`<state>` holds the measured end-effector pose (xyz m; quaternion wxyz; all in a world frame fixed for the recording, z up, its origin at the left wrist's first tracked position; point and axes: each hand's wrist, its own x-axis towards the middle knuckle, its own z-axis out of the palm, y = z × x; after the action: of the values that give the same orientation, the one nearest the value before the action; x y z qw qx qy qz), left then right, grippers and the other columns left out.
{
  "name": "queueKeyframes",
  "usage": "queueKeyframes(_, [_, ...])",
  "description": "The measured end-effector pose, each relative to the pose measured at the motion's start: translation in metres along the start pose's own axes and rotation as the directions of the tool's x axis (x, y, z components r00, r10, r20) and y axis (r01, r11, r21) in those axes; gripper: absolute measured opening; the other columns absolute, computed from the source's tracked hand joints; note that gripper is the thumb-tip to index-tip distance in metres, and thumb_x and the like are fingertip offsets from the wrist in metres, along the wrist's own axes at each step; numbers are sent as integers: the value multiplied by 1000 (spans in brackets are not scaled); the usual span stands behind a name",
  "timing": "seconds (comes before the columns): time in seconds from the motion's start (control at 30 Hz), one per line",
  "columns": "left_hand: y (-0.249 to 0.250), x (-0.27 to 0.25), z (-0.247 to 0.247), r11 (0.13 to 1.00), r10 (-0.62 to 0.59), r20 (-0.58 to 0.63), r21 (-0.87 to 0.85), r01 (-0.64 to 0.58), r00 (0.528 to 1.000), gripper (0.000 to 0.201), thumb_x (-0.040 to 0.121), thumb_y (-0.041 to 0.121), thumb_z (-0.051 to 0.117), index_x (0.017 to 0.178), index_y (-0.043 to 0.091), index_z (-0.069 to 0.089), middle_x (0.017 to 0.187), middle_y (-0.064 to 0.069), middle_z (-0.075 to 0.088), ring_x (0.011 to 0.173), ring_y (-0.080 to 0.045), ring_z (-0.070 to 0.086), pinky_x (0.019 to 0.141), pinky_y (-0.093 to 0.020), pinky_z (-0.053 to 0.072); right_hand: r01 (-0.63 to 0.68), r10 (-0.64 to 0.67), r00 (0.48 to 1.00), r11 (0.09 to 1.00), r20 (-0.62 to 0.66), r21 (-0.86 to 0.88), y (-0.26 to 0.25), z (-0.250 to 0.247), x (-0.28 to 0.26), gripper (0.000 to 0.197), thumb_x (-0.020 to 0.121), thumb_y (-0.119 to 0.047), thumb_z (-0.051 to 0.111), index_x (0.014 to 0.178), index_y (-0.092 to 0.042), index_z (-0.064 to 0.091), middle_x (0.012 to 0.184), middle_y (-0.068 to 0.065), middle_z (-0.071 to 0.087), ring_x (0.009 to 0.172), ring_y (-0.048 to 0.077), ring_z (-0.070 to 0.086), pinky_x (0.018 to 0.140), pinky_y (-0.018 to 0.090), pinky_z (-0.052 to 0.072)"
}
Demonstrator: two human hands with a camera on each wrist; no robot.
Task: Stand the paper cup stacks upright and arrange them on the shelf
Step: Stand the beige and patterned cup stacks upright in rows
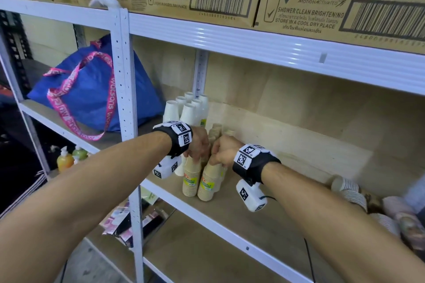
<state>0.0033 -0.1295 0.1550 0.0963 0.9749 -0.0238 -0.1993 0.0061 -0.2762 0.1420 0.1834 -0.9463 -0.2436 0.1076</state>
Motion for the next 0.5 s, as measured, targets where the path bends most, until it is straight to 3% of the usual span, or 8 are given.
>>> queueKeyframes(0.07, [-3,3,0,1000,13,-16,-3,-13,1000,36,74,9,79,108,4,68,106,-15,70,70,-20,68,68,-31,61,-2,2,1000,1000,-3,3,0,3,2,24,74,-22,78,93,-9,69,82,5,65,76,21,65,69,32,55])
queueKeyframes(0.17, [-6,6,-1,1000,26,-25,2,-26,999,34,76,10,77,108,3,69,107,-16,69,65,-18,65,63,-28,59,-6,6,1000,1000,-31,6,-1,7,5,23,73,-23,79,91,-13,68,85,3,64,79,19,63,68,29,52])
queueKeyframes(0.4, [-4,4,-15,999,48,-40,23,-47,998,36,65,2,69,100,4,74,80,-4,67,63,-19,57,56,-26,50,-5,6,997,1000,-81,21,3,-8,7,34,72,-26,78,96,-4,71,82,1,58,73,15,52,64,27,42])
queueKeyframes(0.5, [5,5,-28,996,90,-79,-13,-92,993,28,73,6,75,101,8,75,87,-5,72,69,-18,64,68,-31,58,-17,20,991,1000,-133,21,8,-21,6,29,74,-28,79,96,-11,72,86,-2,62,80,15,57,65,24,44])
